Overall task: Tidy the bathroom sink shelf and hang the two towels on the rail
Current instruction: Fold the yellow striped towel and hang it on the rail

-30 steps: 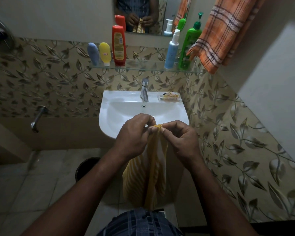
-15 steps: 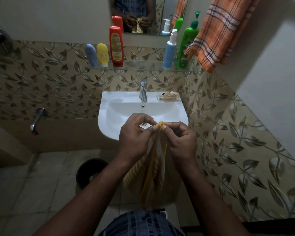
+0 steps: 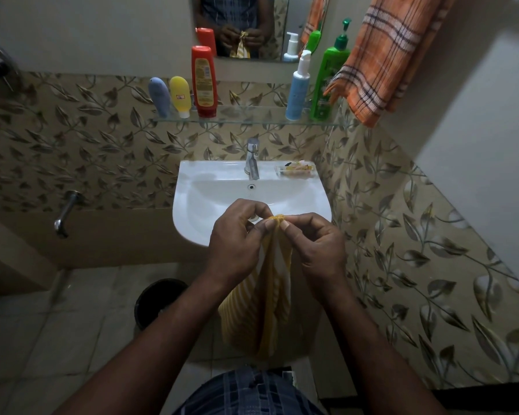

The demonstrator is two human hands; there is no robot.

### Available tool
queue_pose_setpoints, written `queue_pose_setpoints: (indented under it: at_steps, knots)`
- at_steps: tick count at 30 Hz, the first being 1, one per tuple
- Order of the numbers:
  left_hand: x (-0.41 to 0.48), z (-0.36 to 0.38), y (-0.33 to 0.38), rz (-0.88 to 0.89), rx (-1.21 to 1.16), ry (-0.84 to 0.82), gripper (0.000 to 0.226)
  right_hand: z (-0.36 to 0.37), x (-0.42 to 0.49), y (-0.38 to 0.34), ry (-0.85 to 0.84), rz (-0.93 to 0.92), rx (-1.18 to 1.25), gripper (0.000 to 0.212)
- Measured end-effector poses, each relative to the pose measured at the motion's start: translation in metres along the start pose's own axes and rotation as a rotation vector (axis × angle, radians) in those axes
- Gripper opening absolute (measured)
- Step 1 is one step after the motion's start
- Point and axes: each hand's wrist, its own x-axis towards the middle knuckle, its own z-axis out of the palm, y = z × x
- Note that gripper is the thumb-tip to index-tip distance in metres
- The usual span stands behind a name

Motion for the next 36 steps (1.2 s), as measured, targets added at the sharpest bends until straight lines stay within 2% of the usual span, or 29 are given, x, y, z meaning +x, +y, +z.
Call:
queue_pose_setpoints:
  at_steps: [12,18,23,26,36]
  knots:
    - [0.001,0.006,-0.001,-0.051,0.018,-0.04,0.008,-0.001,0.0,0.003,0.023,-0.021,-0.097,0.005]
    - [0.0,0.008,0.003,-0.088,-0.083,-0.004,0.003,-0.002,0.001,0.004,0.098,-0.025,-0.059,0.007]
    - [-0.006,0.011,0.001,-0.02,-0.145,0.088,0.004,0.002,0.001,0.006,0.148,-0.013,-0.032,0.005]
    - [-0.007,0.014,-0.001,-0.025,-0.142,0.081,0.005,0.005,0.0,0.006,0.174,0.004,0.021,0.008]
    - [-0.003,0.012,0.003,-0.171,-0.18,0.043,0.008,-0.006,0.004,0.007,0.051,-0.012,-0.017,0.008]
